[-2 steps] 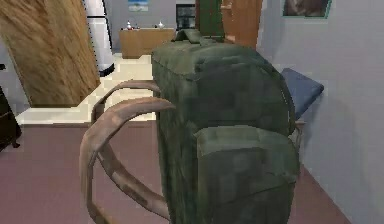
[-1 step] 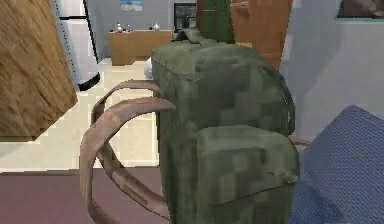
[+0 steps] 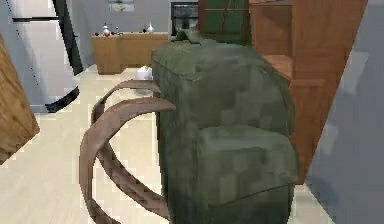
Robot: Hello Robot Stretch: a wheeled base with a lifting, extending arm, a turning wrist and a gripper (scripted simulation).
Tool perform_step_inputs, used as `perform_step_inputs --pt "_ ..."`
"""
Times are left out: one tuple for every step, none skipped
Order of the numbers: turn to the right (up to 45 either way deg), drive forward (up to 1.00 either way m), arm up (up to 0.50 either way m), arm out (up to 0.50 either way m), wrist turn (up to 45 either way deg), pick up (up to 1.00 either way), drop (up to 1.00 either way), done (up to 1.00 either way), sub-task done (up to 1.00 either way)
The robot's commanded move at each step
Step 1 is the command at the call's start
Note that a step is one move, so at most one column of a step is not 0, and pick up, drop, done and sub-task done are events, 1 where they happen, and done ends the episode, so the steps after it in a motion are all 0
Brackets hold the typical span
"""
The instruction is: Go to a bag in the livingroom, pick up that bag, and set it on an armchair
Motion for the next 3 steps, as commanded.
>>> perform_step_inputs --pt "-3.0 0.00 0.00 0.00 0.0 0.00 0.00 0.00 0.00" --pt "0.0 1.00 0.00 0.00 0.0 0.00 0.00 0.00 0.00" --pt "0.0 1.00 0.00 0.00 0.0 0.00 0.00 0.00 0.00"
